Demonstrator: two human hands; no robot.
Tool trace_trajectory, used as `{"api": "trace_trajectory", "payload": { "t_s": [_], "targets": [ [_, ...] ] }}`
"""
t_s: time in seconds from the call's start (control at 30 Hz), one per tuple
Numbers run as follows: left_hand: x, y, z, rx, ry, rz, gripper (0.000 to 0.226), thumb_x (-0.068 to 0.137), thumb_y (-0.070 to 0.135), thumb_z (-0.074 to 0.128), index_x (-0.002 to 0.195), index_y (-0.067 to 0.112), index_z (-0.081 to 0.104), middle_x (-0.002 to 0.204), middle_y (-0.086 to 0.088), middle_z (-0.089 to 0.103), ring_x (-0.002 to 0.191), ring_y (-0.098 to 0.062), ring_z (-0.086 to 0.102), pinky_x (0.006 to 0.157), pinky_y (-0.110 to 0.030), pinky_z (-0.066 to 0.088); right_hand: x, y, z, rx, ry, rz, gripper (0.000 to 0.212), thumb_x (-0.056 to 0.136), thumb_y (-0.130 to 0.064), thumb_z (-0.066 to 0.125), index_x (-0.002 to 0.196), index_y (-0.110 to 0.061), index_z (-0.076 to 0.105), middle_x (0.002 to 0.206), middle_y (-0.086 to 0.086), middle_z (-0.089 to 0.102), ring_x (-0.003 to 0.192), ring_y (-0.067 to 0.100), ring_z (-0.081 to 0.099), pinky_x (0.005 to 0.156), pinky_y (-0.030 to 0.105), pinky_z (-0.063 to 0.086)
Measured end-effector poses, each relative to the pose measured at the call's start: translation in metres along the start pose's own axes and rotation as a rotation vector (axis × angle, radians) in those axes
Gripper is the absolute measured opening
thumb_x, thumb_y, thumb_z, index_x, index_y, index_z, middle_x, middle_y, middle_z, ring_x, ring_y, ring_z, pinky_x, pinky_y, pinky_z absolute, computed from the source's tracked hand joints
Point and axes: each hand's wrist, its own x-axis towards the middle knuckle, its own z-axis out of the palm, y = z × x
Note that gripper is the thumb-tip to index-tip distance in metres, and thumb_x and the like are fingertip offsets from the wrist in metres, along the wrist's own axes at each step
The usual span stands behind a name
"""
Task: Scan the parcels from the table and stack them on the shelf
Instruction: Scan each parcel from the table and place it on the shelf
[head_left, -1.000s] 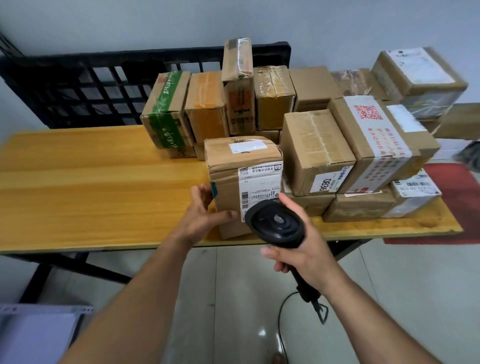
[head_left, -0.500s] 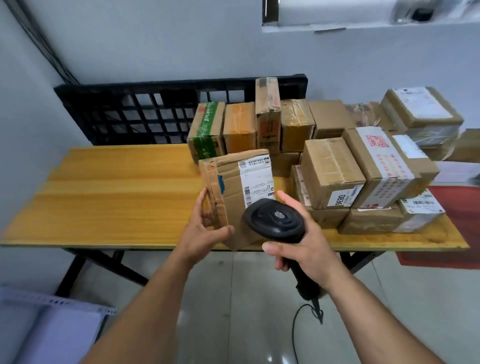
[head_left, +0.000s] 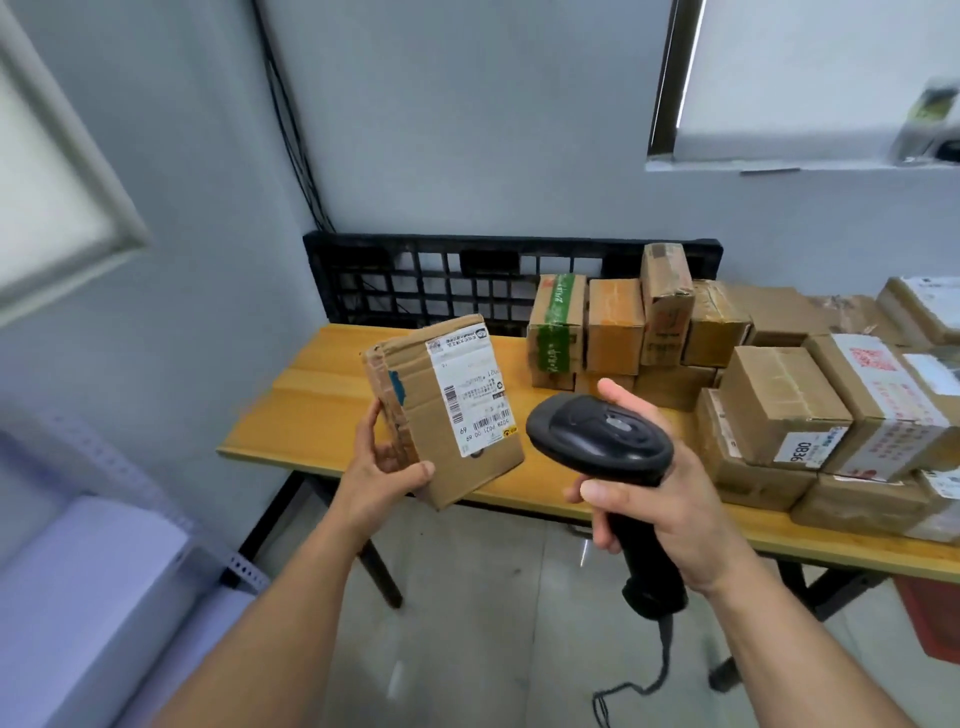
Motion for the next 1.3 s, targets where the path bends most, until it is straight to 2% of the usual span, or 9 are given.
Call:
{"api": "trace_trajectory", "payload": {
  "t_s": [0.17, 0.33, 0.43, 0.5, 0.6, 0.7, 0.77, 1.03, 1.3],
  "targets": [
    [-0.018, 0.002, -0.04, 0.011, 0.08, -0.017, 0.117, 0.06, 0.024, 0.083, 0.152, 0.038, 0.014, 0.107, -0.01, 0.065, 0.098, -0.016, 0.066, 0.087, -0.043, 0.055, -0.004, 0.001, 0.028, -0.028, -0.055, -0.009, 0.101, 0.054, -0.026, 0.086, 0.142, -0.039, 0.039, 0.077, 0.017, 0.071, 0.047, 0.03, 0.058, 0.048, 0.039, 0.047],
    [-0.043, 0.005, -0.06, -0.007, 0.145, -0.022, 0.109, 0.067, 0.019, 0.085, 0.148, 0.045, 0.017, 0.114, -0.013, 0.063, 0.104, -0.022, 0.065, 0.087, -0.041, 0.054, -0.011, 0.002, 0.038, -0.045, -0.123, 0.019, 0.099, 0.058, -0.021, 0.086, 0.142, -0.04, 0.039, 0.074, 0.02, 0.069, 0.046, 0.029, 0.057, 0.045, 0.035, 0.047],
    [-0.062, 0.007, -0.067, -0.006, 0.2, -0.017, 0.113, 0.053, 0.037, 0.083, 0.145, 0.05, 0.019, 0.115, -0.012, 0.062, 0.107, -0.025, 0.064, 0.092, -0.051, 0.053, -0.017, 0.002, 0.039, -0.044, -0.153, 0.034, 0.101, 0.055, -0.025, 0.088, 0.141, -0.041, 0.039, 0.077, 0.021, 0.069, 0.047, 0.031, 0.057, 0.048, 0.038, 0.048],
    [-0.077, 0.012, -0.069, -0.014, 0.234, -0.017, 0.114, 0.049, 0.039, 0.082, 0.145, 0.049, 0.02, 0.113, -0.013, 0.061, 0.105, -0.023, 0.064, 0.09, -0.048, 0.054, -0.023, 0.003, 0.039, -0.033, -0.168, 0.042, 0.101, 0.054, -0.025, 0.088, 0.141, -0.042, 0.04, 0.078, 0.023, 0.069, 0.047, 0.031, 0.056, 0.05, 0.039, 0.047],
    [-0.095, 0.013, -0.07, 0.015, 0.251, -0.006, 0.108, 0.068, 0.019, 0.083, 0.149, 0.043, 0.014, 0.114, -0.015, 0.058, 0.103, -0.022, 0.062, 0.082, -0.038, 0.054, -0.031, 0.005, 0.039, -0.03, -0.189, 0.046, 0.101, 0.055, -0.026, 0.088, 0.141, -0.043, 0.039, 0.078, 0.024, 0.068, 0.048, 0.032, 0.057, 0.049, 0.038, 0.048],
    [-0.114, 0.01, -0.076, 0.044, 0.293, -0.014, 0.104, 0.077, 0.012, 0.079, 0.151, 0.042, 0.013, 0.114, -0.016, 0.058, 0.107, -0.027, 0.061, 0.09, -0.046, 0.053, -0.036, 0.005, 0.042, -0.041, -0.223, 0.03, 0.1, 0.057, -0.022, 0.088, 0.141, -0.044, 0.039, 0.093, 0.02, 0.071, 0.049, 0.031, 0.058, 0.046, 0.037, 0.049],
    [-0.13, 0.012, -0.079, 0.065, 0.329, -0.025, 0.108, 0.069, 0.023, 0.081, 0.152, 0.042, 0.014, 0.112, -0.014, 0.059, 0.106, -0.025, 0.061, 0.095, -0.047, 0.051, -0.039, 0.004, 0.047, -0.048, -0.244, 0.009, 0.097, 0.06, -0.016, 0.087, 0.14, -0.046, 0.04, 0.103, 0.012, 0.072, 0.051, 0.03, 0.059, 0.045, 0.035, 0.05],
    [-0.204, 0.016, -0.117, 0.111, 0.499, -0.031, 0.107, 0.055, 0.044, 0.074, 0.147, 0.047, 0.019, 0.107, -0.003, 0.062, 0.103, -0.017, 0.063, 0.088, -0.036, 0.052, -0.044, 0.001, 0.102, 0.028, -0.4, -0.06, 0.09, 0.061, -0.008, 0.08, 0.131, -0.049, 0.039, 0.084, 0.026, 0.068, 0.047, 0.029, 0.054, 0.041, 0.032, 0.044],
    [-0.282, 0.012, -0.18, 0.081, 0.672, -0.043, 0.109, 0.05, 0.052, 0.071, 0.148, 0.045, 0.023, 0.111, -0.007, 0.062, 0.106, -0.022, 0.063, 0.097, -0.048, 0.051, -0.058, -0.001, 0.185, 0.034, -0.588, -0.088, 0.097, 0.062, -0.006, 0.088, 0.137, -0.046, 0.041, 0.082, 0.014, 0.07, 0.048, 0.031, 0.055, 0.044, 0.035, 0.046]
  ]
}}
